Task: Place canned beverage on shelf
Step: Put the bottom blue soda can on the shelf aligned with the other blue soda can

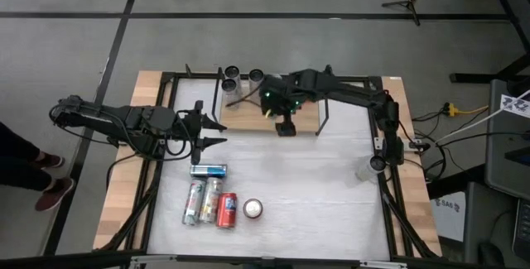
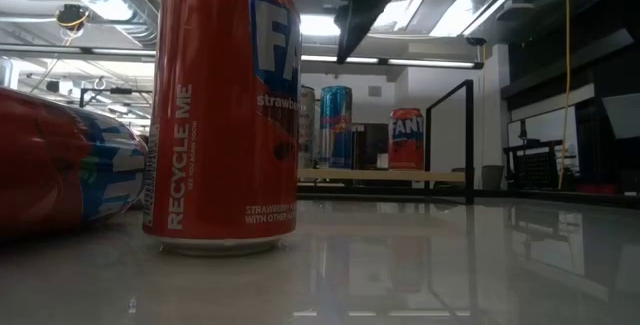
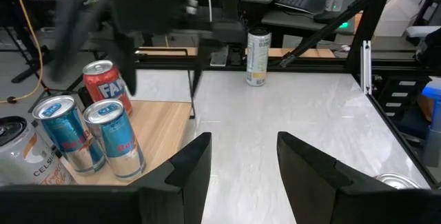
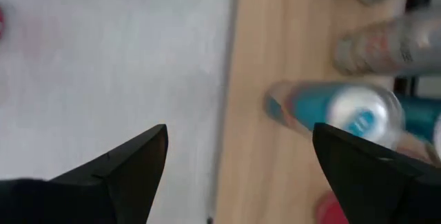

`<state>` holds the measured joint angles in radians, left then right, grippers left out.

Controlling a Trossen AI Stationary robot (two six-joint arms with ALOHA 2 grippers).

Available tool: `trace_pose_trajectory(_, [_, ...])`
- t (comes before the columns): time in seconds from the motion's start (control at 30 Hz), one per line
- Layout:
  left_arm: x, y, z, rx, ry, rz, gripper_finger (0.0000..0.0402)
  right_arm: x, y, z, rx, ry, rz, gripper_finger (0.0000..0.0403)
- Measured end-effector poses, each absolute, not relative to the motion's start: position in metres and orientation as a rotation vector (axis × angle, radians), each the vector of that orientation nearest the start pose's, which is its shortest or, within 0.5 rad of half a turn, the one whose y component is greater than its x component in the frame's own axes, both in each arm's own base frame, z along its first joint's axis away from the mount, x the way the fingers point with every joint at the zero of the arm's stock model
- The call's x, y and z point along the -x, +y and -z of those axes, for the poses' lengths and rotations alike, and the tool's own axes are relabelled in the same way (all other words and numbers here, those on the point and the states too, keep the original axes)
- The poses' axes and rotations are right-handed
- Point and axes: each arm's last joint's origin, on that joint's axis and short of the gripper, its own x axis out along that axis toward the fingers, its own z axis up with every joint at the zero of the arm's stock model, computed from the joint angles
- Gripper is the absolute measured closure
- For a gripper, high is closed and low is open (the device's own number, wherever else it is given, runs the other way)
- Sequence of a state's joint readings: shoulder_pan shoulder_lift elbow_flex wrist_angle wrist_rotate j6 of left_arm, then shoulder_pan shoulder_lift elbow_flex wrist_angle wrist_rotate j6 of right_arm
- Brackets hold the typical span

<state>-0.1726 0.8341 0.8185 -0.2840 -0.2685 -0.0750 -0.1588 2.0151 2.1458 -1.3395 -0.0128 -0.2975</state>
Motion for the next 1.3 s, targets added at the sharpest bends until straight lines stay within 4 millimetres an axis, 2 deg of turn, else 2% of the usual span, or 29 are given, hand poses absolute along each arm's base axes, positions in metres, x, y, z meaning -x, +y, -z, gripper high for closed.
trace_pose_trajectory(0.2, [-0.179, -0.023, -0.327, 0.009, 0.289, -0.106, 0.0243, -0.407, -0.041, -0.338, 0.139, 1.191, -0.059, 0.0047])
trace_pose_trajectory(0.3, [-0.179, -0.023, -0.327, 0.009, 0.288, -0.106, 0.0243, -0.416, -0.035, -0.324, 0.146, 1.205, -0.071, 0.0047])
trace_pose_trajectory(0.47, [-0.179, -0.023, -0.327, 0.009, 0.289, -0.106, 0.0243, -0.420, -0.036, -0.302, 0.144, 1.240, -0.075, 0.0047])
trace_pose_trajectory(0.57, [-0.179, -0.023, -0.327, 0.009, 0.289, -0.106, 0.0243, -0.421, -0.040, -0.289, 0.150, 1.265, -0.054, 0.0047])
trace_pose_trajectory(0.83, [-0.179, -0.023, -0.327, 0.009, 0.289, -0.106, 0.0243, -0.420, -0.055, -0.272, 0.151, 1.282, -0.007, 0.0047])
trace_pose_trajectory(1.3, [-0.179, -0.023, -0.327, 0.009, 0.289, -0.106, 0.0243, -0.414, -0.093, -0.268, 0.100, 1.289, 0.069, 0.0047])
